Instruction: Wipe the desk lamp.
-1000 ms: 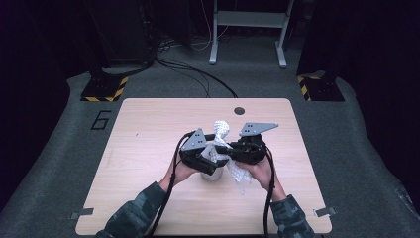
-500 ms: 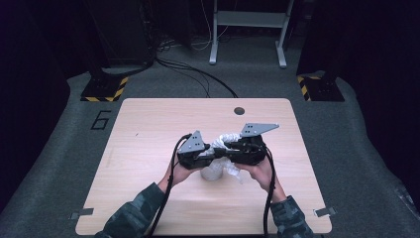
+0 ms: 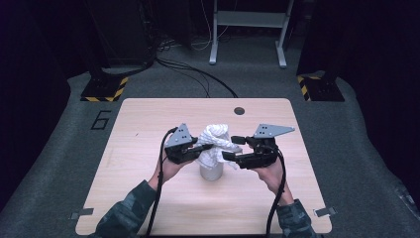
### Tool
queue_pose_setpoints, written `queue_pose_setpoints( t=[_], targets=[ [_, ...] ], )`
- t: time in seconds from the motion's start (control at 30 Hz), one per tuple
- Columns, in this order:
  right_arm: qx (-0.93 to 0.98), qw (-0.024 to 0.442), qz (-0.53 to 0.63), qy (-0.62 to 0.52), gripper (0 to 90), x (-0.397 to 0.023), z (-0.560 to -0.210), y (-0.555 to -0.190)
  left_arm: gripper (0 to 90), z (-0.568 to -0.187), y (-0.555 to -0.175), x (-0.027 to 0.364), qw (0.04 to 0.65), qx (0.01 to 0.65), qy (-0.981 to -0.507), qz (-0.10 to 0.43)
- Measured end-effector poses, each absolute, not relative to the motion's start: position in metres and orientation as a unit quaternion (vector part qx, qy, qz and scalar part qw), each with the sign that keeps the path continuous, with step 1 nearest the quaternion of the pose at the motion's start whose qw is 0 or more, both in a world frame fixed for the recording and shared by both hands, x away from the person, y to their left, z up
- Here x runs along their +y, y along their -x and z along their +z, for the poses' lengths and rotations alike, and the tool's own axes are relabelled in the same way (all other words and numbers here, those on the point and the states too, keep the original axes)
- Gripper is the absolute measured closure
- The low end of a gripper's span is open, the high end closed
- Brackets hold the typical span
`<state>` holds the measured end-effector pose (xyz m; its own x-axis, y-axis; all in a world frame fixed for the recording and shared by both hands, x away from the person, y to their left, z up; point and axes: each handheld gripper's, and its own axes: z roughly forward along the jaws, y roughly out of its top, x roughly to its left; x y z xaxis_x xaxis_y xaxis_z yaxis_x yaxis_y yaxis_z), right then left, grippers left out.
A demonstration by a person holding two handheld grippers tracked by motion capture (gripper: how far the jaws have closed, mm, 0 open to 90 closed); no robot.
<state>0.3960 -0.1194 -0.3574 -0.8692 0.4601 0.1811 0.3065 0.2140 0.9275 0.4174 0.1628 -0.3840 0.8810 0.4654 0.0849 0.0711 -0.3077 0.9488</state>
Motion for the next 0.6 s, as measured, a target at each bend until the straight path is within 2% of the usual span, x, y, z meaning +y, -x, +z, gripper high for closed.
queue_pose_setpoints(
  t=[0.33, 0.6],
  targets=[
    [0.778, 0.071, 0.557, -0.283, 15.2, -0.120, -0.372, -0.404, 77.4, -0.375, -0.416, 0.206, 0.550, 0.208, -0.782, 0.204],
    [0.800, 0.105, 0.508, -0.301, 11.3, -0.109, -0.385, -0.411, 77.4, -0.378, -0.413, 0.236, 0.532, 0.236, -0.783, 0.220]
  ],
)
